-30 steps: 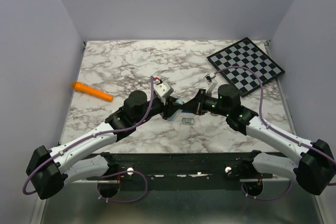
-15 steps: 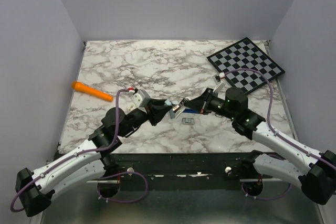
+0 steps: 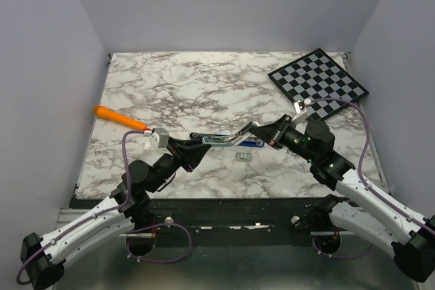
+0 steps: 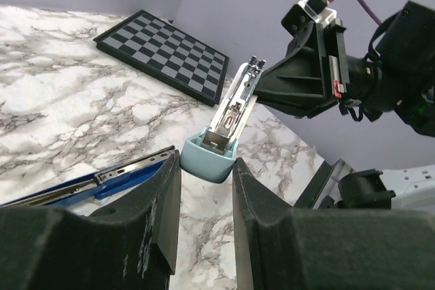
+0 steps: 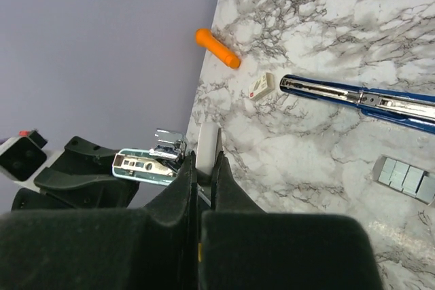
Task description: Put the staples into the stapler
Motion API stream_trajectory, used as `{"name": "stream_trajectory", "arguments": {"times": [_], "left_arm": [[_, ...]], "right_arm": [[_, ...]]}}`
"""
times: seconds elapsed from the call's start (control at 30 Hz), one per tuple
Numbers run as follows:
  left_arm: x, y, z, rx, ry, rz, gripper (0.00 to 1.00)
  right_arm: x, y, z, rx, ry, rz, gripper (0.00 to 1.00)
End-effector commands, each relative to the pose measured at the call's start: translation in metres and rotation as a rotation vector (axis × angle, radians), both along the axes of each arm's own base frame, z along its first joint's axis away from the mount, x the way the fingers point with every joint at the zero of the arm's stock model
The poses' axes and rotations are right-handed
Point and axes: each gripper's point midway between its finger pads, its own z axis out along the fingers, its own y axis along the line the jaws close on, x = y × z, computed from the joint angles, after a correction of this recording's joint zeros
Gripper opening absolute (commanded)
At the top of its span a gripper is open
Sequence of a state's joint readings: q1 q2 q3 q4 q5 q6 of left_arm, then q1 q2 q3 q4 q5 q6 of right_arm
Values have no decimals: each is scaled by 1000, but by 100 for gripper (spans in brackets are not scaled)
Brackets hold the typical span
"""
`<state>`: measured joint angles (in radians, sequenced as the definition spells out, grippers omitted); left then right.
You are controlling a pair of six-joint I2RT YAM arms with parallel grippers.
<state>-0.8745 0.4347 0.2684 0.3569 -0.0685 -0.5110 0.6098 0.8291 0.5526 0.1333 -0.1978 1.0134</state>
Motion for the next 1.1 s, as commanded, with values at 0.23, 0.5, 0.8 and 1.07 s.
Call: {"name": "stream_trajectory", "arguments": {"times": [0.23, 0.5, 0.8, 1.07], "left_arm": [[26, 21, -51, -219, 261, 182, 0], [25, 16, -43, -188, 225, 158, 2], [23, 13, 9, 68, 46, 135, 63], [28, 15, 52, 240, 4, 150, 85]], "right_arm": [[3, -20, 60, 358, -75, -121, 1], [14, -23, 60, 171, -143, -162, 1], [29, -30, 47, 30, -182, -220, 1], [38, -30, 40, -44, -202, -232, 1]]}}
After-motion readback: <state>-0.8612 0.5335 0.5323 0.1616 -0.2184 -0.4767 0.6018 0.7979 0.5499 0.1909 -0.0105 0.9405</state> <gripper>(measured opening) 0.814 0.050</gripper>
